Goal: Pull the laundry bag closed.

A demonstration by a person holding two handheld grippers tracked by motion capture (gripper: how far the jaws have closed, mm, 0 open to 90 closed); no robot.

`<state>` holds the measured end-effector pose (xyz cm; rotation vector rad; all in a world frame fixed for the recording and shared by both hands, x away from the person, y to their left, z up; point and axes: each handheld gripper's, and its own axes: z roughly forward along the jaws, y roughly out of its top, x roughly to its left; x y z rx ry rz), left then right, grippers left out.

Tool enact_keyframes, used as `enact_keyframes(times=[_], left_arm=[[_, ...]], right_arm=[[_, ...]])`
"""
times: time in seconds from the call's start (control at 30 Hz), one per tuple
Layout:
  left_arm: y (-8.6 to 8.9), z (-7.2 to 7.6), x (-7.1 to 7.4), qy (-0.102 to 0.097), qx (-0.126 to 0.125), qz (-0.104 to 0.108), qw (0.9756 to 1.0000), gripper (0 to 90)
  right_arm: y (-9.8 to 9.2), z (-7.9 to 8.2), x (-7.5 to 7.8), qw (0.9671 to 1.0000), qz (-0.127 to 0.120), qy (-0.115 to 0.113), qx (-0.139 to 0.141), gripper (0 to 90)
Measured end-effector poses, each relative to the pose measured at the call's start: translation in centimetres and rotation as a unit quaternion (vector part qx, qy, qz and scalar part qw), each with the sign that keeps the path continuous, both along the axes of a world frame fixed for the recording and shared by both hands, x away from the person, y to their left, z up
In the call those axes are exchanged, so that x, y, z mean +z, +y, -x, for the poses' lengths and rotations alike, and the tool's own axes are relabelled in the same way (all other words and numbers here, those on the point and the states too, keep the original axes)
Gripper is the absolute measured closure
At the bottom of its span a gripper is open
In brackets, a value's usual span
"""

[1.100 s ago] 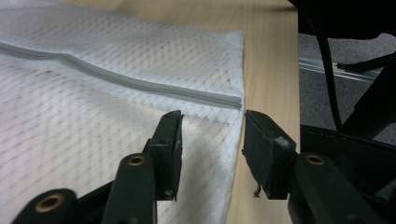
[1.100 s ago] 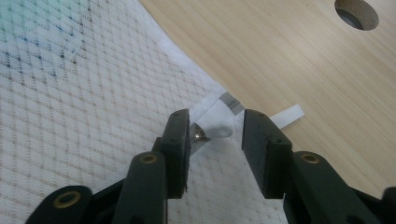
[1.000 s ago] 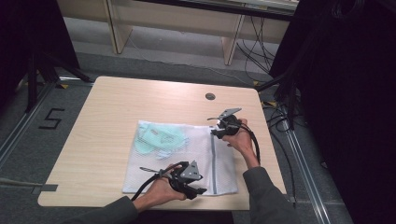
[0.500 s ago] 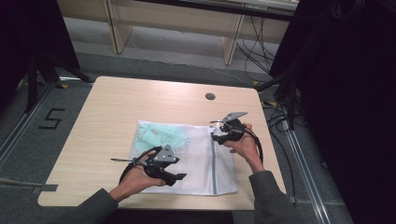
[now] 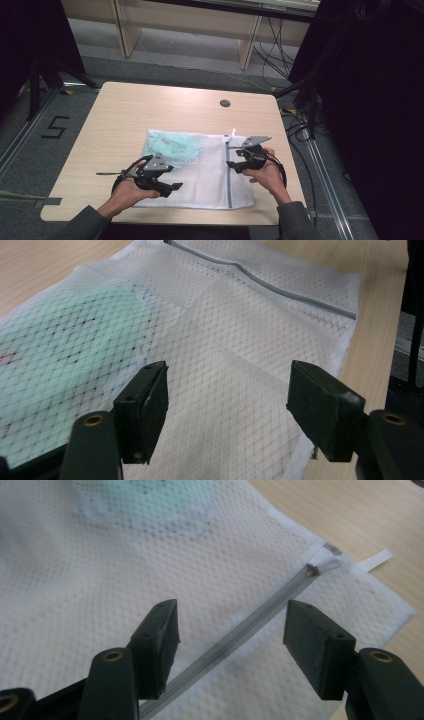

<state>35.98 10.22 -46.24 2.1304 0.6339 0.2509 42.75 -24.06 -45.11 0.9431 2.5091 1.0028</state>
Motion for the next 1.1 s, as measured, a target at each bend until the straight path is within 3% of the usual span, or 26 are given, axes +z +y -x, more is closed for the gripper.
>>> enact_keyframes(times=[0.03,0.13,0.17,0.2,0.23,0.27,0.33,0.4,0.47,0.5,0.53,0.57,0.63,0.7,0.77,0.8,0.83,0.87,0.9,0.93,0.97,1.03,1.07,1.1], left_arm=[[0.0,0.3,0.0,0.011,0.014,0.013,0.9997,32.4],[0.8,0.5,0.2,0.004,0.015,0.004,0.9999,31.2],[0.8,0.7,0.1,0.010,0.021,0.016,0.9996,31.1],[1.1,0.7,0.2,-0.001,0.017,0.005,0.9998,30.9],[1.3,0.8,0.2,0.002,0.018,0.003,0.9998,30.9],[1.3,1.0,0.1,0.012,0.027,0.015,0.9994,30.6],[1.5,1.3,0.2,0.011,0.027,0.016,0.9995,30.3],[1.8,1.5,0.2,0.007,0.025,0.009,0.9996,29.9],[1.9,1.8,0.1,0.012,0.031,0.017,0.9993,29.7],[2.2,1.8,0.3,0.006,0.029,0.002,0.9996,29.5],[2.3,1.8,0.3,0.002,0.027,0.006,0.9996,29.3],[2.3,2.0,0.3,0.009,0.038,0.012,0.9992,29.1],[2.6,2.0,0.3,0.007,0.035,0.006,0.9993,28.5],[2.7,2.0,0.2,0.008,0.039,0.013,0.9991,27.5],[2.9,2.0,0.2,0.011,0.037,0.008,0.9992,26.4],[2.7,2.2,0.2,0.020,0.050,0.022,0.9983,25.7],[3.0,2.0,0.3,0.013,0.041,0.010,0.9990,24.9],[3.1,2.0,0.3,0.010,0.039,0.007,0.9992,24.3],[2.9,2.1,0.2,0.020,0.056,0.022,0.9980,23.8],[3.0,2.0,0.2,0.014,0.048,0.016,0.9986,23.4],[3.2,1.9,0.2,0.013,0.046,0.008,0.9988,23.3],[3.1,2.0,0.1,0.022,0.053,0.015,0.9982,23.3],[3.1,2.0,0.1,0.022,0.057,0.018,0.9980,23.3],[3.1,1.9,0.1,0.017,0.053,0.012,0.9984,23.3]], right_arm=[[-0.2,0.5,0.1,1.0000,0.000,0.004,0.002,38.4],[-0.6,1.9,-0.1,0.9999,-0.011,0.001,0.002,37.8],[-0.8,2.3,-0.2,0.9999,-0.011,0.006,0.000,37.4],[-0.9,2.8,-0.2,0.9999,-0.009,0.014,-0.002,37.2],[-1.2,3.1,-0.2,0.9999,-0.007,0.010,0.003,36.9],[-1.2,3.5,-0.5,0.9998,-0.015,0.008,-0.006,36.2],[-1.5,4.0,-0.6,0.9999,-0.013,0.010,-0.001,35.4],[-1.8,4.6,-0.7,0.9998,-0.018,0.011,-0.003,35.3],[-2.2,5.1,-0.6,0.9997,-0.010,0.024,-0.002,34.6],[-2.1,5.3,-0.8,0.9996,-0.022,0.016,-0.009,34.4],[-2.4,5.5,-0.7,0.9995,-0.013,0.027,-0.008,34.3],[-2.4,5.7,-0.9,0.9995,-0.022,0.018,-0.011,34.0],[-2.5,6.3,-0.9,0.9990,-0.020,0.035,-0.016,33.7],[-2.7,6.5,-1.1,0.9995,-0.019,0.020,-0.013,33.0],[-2.6,7.1,-1.1,0.9986,-0.022,0.043,-0.022,32.6],[-2.8,7.0,-1.1,0.9992,-0.009,0.037,-0.009,32.5],[-2.8,7.1,-1.5,0.9996,-0.013,0.024,-0.011,32.2],[-2.9,7.2,-1.4,0.9991,-0.011,0.039,-0.011,31.8],[-2.8,7.5,-1.5,0.9990,-0.008,0.043,-0.013,31.8],[-3.0,7.4,-1.4,0.9990,0.001,0.045,-0.009,31.7],[-3.0,7.3,-1.7,0.9996,-0.004,0.026,-0.010,31.3],[-3.1,7.5,-1.5,0.9987,0.005,0.049,-0.009,30.9],[-3.2,7.4,-1.6,0.9992,0.007,0.038,-0.007,30.8],[-3.2,7.4,-1.6,0.9990,0.008,0.043,-0.007,30.6]])
